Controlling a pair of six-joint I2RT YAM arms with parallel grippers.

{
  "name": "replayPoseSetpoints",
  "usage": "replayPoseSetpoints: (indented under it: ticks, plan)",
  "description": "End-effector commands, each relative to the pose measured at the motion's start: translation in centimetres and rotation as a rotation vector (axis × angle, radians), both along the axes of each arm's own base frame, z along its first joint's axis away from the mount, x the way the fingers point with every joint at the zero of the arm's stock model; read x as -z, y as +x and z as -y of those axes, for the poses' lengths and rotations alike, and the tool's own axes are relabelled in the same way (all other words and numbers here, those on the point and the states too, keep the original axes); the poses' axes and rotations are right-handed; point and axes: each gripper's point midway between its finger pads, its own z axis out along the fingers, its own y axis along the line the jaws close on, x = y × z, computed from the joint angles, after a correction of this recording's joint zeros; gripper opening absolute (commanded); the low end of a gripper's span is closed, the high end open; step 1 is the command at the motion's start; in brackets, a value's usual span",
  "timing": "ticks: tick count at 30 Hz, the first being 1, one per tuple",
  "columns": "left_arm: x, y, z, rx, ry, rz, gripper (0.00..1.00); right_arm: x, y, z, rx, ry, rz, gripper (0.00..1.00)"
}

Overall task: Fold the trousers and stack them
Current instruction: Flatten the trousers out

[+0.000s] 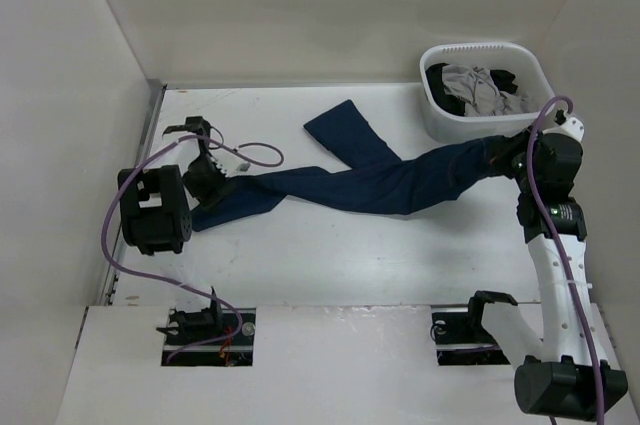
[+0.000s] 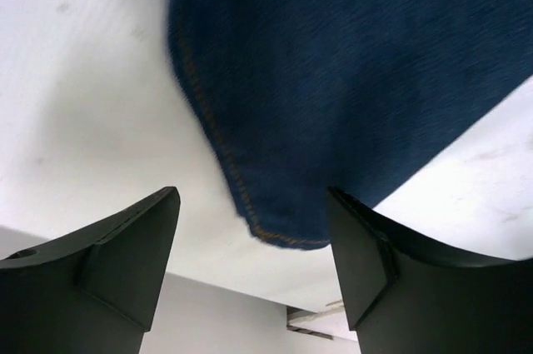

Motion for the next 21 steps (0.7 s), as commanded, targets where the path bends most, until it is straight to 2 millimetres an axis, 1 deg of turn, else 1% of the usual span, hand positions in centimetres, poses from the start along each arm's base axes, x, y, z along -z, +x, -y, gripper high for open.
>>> replayPoseSetpoints:
  ticks: [1,2,4,6,7,8,10,11,12,13,14,15,16,17,19,21]
  plan:
    - [1.7,-2.2,1.1,-0.014,-0.027,-0.122,0.67,-4.3,0.3,0.6,0.016,-0.046,0.118,0.00]
    - [2.8,-2.5,0.6,-0.012,0.012,-0.138,0.65,-4.5,0.3,0.7,0.019,-0.049,0.123,0.00]
    - [4.4,-1.5,-0.5,-0.032,0.105,-0.091,0.66,-4.6,0.2,0.7,0.020,-0.049,0.126,0.00]
    - [5.4,-0.5,-0.5,-0.031,0.139,-0.055,0.66,-4.8,0.2,0.7,0.019,-0.050,0.133,0.00]
    - [5.8,-0.1,-0.2,-0.041,0.137,-0.046,0.63,-4.9,0.3,0.5,0.015,-0.048,0.134,0.00]
    - [5.8,0.2,0.0,-0.056,0.129,-0.039,0.54,-5.0,0.3,0.4,0.011,-0.046,0.136,0.00]
    - [5.4,1.3,0.3,-0.099,0.093,0.005,0.15,-5.1,0.3,0.3,0.007,-0.041,0.138,0.00]
    - [4.9,1.8,0.3,-0.116,0.083,0.033,0.08,-5.3,0.3,0.3,0.006,-0.040,0.142,0.00]
    - [3.8,2.4,-0.3,-0.136,0.077,0.076,0.02,-5.3,0.3,0.2,0.005,-0.038,0.143,0.00]
    - [2.8,2.8,-0.9,-0.149,0.076,0.115,0.00,-5.6,0.2,0.2,0.002,-0.037,0.150,0.00]
    - [1.0,3.5,-1.6,-0.167,0.076,0.179,0.00,-5.9,0.0,0.1,0.002,-0.038,0.159,0.00]
    - [-1.8,4.2,-2.8,-0.193,0.077,0.269,0.00,-6.2,-0.1,0.1,0.001,-0.039,0.168,0.00]
    - [-3.7,4.5,-3.5,-0.199,0.078,0.327,0.00,-6.5,-0.4,0.1,-0.001,-0.039,0.177,0.00]
    - [-6.3,4.5,-4.5,-0.198,0.089,0.396,0.00,-6.7,-0.6,0.0,-0.004,-0.041,0.186,0.00]
    - [-11.4,3.8,-6.5,-0.161,0.147,0.523,0.00,-7.0,-0.9,-0.1,-0.013,-0.041,0.197,0.00]
    - [-15.6,2.3,-8.2,-0.101,0.220,0.608,0.00,-7.0,-1.3,-0.4,-0.023,-0.038,0.204,0.00]
